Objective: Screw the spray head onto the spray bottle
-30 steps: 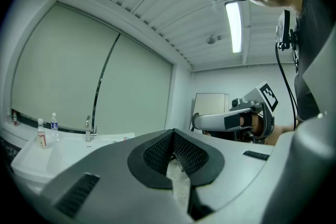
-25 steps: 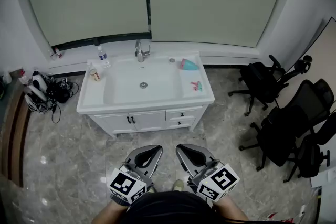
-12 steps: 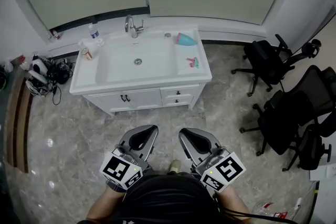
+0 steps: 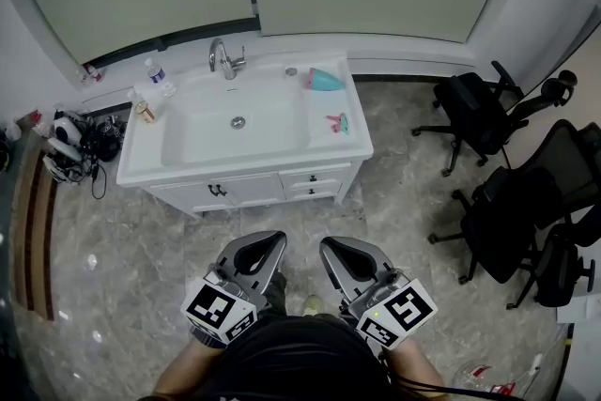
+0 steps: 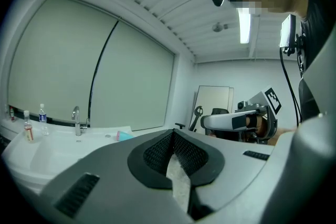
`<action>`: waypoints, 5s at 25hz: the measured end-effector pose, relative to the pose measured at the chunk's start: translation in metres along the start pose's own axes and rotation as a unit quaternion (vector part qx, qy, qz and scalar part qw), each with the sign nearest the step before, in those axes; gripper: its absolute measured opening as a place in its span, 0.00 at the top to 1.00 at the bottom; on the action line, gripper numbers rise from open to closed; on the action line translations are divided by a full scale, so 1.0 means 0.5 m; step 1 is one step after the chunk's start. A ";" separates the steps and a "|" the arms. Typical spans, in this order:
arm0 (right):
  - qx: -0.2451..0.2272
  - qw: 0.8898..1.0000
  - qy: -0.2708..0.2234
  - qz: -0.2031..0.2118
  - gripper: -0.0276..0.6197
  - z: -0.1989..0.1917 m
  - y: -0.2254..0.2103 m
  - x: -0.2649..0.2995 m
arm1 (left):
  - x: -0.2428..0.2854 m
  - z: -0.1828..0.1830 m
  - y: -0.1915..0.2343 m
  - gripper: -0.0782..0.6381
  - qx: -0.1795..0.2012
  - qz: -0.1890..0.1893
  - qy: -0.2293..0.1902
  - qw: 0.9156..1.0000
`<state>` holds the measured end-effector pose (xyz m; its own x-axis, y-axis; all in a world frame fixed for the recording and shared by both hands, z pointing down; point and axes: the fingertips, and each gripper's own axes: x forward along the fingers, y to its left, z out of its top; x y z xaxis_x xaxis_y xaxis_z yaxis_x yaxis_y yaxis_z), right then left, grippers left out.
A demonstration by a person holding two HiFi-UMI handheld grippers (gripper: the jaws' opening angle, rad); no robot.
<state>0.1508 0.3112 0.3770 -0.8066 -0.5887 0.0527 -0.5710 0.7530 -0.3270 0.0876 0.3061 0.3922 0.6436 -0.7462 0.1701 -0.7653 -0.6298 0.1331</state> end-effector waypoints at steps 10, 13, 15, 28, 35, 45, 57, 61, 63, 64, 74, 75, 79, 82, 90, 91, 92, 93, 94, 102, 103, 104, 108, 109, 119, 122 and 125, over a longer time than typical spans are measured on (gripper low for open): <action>-0.009 0.998 0.010 -0.059 0.95 0.051 -0.169 0.249 | 0.175 0.043 0.269 0.88 -0.002 -0.055 -0.007 0.998; -0.013 0.997 0.016 -0.079 0.95 0.084 -0.217 0.350 | 0.226 0.079 0.374 0.88 0.001 -0.077 -0.005 0.997; -0.010 0.995 0.017 -0.097 0.95 0.098 -0.254 0.405 | 0.261 0.089 0.432 0.88 -0.001 -0.093 0.001 0.996; 0.045 0.991 0.018 -0.126 0.95 0.120 -0.500 0.543 | 0.529 0.058 0.590 0.88 -0.012 -0.132 0.061 0.989; 0.057 0.989 0.081 -0.112 0.95 0.093 -0.691 0.542 | 0.733 -0.016 0.651 0.88 0.046 -0.118 0.140 0.982; 0.140 0.976 0.124 -0.115 0.95 -0.040 -0.880 0.502 | 1.073 -0.195 0.794 0.64 0.227 -0.118 0.289 0.922; 0.163 0.943 0.235 -0.174 0.95 -0.230 -1.031 0.517 | 1.221 -0.347 0.902 0.46 0.376 -0.162 0.423 0.809; 0.166 0.923 0.281 -0.202 0.83 -0.296 -1.077 0.531 | 1.243 -0.380 0.913 0.40 0.375 -0.184 0.455 0.787; 0.162 0.914 0.309 -0.208 0.76 -0.325 -1.094 0.538 | 1.248 -0.397 0.914 0.35 0.377 -0.198 0.473 0.771; 0.158 0.909 0.323 -0.210 0.74 -0.338 -1.101 0.542 | 1.250 -0.405 0.916 0.34 0.377 -0.203 0.482 0.764; 0.121 0.872 0.416 -0.230 0.69 -0.426 -1.148 0.569 | 1.247 -0.489 0.918 0.28 0.396 -0.232 0.543 0.704; 0.118 0.869 0.421 -0.233 0.69 -0.431 -1.151 0.571 | 1.244 -0.498 0.919 0.28 0.399 -0.233 0.546 0.699; 0.108 0.861 0.438 -0.235 0.69 -0.443 -1.158 0.577 | 1.236 -0.518 0.921 0.28 0.392 -0.231 0.555 0.696; 0.100 0.852 0.456 -0.235 0.69 -0.455 -1.160 0.583 | 1.235 -0.520 0.927 0.28 0.374 -0.226 0.563 0.701; 0.099 0.844 0.481 -0.215 0.71 -0.467 -1.150 0.592 | 1.238 -0.525 0.926 0.28 0.376 -0.227 0.577 0.688; 0.101 0.845 0.480 -0.213 0.71 -0.466 -1.150 0.591 | 1.238 -0.524 0.927 0.28 0.375 -0.228 0.575 0.690; 0.103 0.846 0.478 -0.213 0.72 -0.464 -1.150 0.589 | 1.238 -0.523 0.928 0.28 0.373 -0.227 0.572 0.694; 0.103 0.847 0.476 -0.213 0.72 -0.461 -1.150 0.588 | 1.237 -0.521 0.930 0.28 0.370 -0.225 0.569 0.699; 0.104 0.849 0.472 -0.212 0.72 -0.458 -1.150 0.588 | 1.236 -0.520 0.932 0.28 0.367 -0.222 0.566 0.704; 0.094 0.868 0.446 -0.198 0.72 -0.403 -1.133 0.588 | 1.209 -0.471 0.922 0.28 0.348 -0.207 0.545 0.734; 0.092 0.869 0.444 -0.197 0.72 -0.394 -1.129 0.589 | 1.203 -0.459 0.921 0.28 0.346 -0.205 0.542 0.738; 0.091 0.871 0.441 -0.195 0.72 -0.383 -1.124 0.589 | 1.197 -0.446 0.918 0.28 0.344 -0.202 0.539 0.742; 0.074 0.881 0.426 -0.191 0.72 -0.318 -1.094 0.584 | 1.153 -0.380 0.902 0.28 0.339 -0.197 0.524 0.756; 0.072 0.885 0.419 -0.192 0.72 -0.297 -1.084 0.582 | 1.138 -0.361 0.897 0.28 0.340 -0.195 0.519 0.760; 0.029 0.918 0.343 -0.197 0.72 -0.082 -0.948 0.577 | 0.973 -0.157 0.860 0.28 0.345 -0.149 0.468 0.800; 0.014 0.923 0.331 -0.193 0.72 -0.056 -0.893 0.582 | 0.918 -0.116 0.852 0.28 0.352 -0.138 0.457 0.805; -0.001 0.928 0.320 -0.192 0.72 -0.034 -0.848 0.583 | 0.871 -0.084 0.845 0.28 0.358 -0.126 0.446 0.810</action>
<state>0.1552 -0.1744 0.5472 -0.4697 -0.5188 0.7143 -0.8344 0.5251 -0.1673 0.0441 -0.2760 0.5637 0.2719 -0.3229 0.9065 -0.2037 -0.9400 -0.2738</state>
